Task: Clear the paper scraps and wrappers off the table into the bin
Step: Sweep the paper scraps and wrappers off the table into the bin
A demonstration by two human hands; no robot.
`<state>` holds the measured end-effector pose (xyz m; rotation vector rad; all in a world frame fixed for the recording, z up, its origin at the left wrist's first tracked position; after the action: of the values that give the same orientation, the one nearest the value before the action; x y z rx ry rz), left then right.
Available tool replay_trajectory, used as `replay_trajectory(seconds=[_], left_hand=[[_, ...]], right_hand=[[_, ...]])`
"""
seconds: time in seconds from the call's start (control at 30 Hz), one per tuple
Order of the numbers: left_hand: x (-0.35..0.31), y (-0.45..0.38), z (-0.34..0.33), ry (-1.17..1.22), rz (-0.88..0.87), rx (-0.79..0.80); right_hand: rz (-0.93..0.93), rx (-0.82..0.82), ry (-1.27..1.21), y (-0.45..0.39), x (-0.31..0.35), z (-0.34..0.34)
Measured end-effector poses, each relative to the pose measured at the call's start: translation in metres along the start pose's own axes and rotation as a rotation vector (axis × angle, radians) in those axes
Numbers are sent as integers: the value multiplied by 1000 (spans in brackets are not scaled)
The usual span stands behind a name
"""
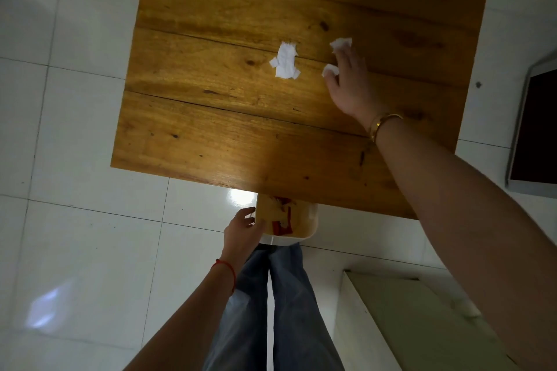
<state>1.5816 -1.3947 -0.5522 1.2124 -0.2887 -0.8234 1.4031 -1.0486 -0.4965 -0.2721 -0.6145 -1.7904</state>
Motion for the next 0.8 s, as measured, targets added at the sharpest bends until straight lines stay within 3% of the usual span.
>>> replay_trajectory(seconds=[0.17,0.57,0.67,0.8], left_hand=[[-2,6,-3,35,7,24],[5,15,5,94,15,9],[8,17,8,131,30,13],[10,18,11,135,36,14]], right_hand=[[223,48,122,53,41,-25],[569,357,59,240,105,-131],[572,294,24,232,109,-118],[270,16,16,159,85,-68]])
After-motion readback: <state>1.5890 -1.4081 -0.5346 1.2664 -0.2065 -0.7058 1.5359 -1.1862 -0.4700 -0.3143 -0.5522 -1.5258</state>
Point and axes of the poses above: each hand's wrist, its own y-axis away from the middle knuckle, its own z-axis out of the back of the hand, x = y × z, the point moved 10 cm from there along -y, towards the middle knuckle, and after that the axes turned 7 degrees about z, right-handed, at the moved point
